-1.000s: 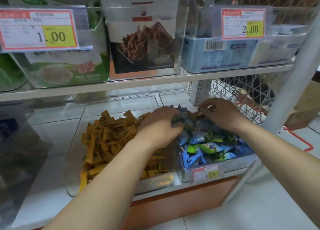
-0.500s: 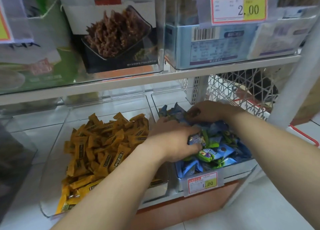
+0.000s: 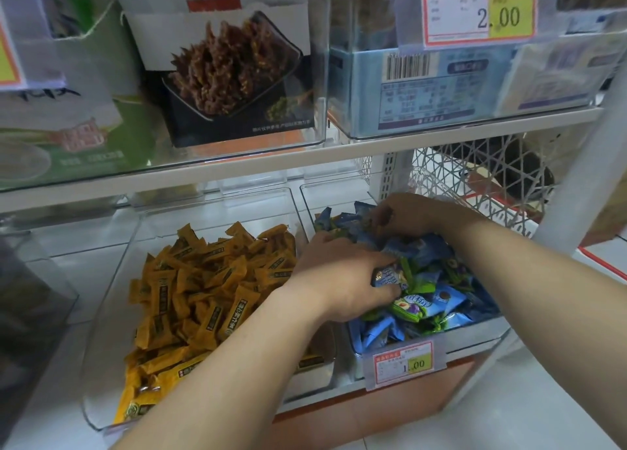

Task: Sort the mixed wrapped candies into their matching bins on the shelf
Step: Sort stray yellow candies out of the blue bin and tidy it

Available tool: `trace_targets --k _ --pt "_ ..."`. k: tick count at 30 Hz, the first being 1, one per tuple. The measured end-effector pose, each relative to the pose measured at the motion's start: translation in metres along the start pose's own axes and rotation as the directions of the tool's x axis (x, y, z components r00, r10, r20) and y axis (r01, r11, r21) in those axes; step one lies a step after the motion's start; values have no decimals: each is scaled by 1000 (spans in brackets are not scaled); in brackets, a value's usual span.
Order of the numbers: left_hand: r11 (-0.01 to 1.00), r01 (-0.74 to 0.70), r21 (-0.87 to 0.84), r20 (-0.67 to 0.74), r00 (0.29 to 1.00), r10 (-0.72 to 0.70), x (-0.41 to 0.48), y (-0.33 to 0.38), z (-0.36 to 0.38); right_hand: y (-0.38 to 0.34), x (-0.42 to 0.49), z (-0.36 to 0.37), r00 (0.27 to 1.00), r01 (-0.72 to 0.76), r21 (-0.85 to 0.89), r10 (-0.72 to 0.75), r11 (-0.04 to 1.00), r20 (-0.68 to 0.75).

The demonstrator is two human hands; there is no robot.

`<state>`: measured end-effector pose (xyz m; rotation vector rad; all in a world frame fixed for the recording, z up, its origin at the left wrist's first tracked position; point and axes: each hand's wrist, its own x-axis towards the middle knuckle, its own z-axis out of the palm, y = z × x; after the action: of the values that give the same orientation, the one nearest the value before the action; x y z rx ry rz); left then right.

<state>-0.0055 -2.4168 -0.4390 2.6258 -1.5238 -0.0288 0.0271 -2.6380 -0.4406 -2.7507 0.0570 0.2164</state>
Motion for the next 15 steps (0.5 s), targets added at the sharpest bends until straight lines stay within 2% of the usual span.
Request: trace_targets --k 2,5,8,10,12,14,15 --pt "1000 7 -6 -12 1000 -7 -1 0 0 2 -6 -1 989 21 62 -11 998 -150" --pt "1000 15 -22 -39 999 -16 -1 0 -2 4 -22 -8 907 93 235 14 968 -420" --pt "993 38 -108 -128 990 -51 -4 0 -1 -5 -51 -13 836 193 468 105 863 -538" --pt "948 104 -302 -224 958 -177 -4 0 -2 -16 -71 -15 829 256 584 135 771 -543" --pt "841 143 -522 -268 908 -321 -1 -1 -5 -28 -87 -13 870 317 692 92 648 -484" --pt "764 96 -638 -299 884 -360 0 -2 -8 -41 -95 -12 914 338 765 3 548 -406" --pt "761 69 -645 -327 875 -357 0 -3 -8 -46 -95 -11 926 340 779 -44 528 -375"
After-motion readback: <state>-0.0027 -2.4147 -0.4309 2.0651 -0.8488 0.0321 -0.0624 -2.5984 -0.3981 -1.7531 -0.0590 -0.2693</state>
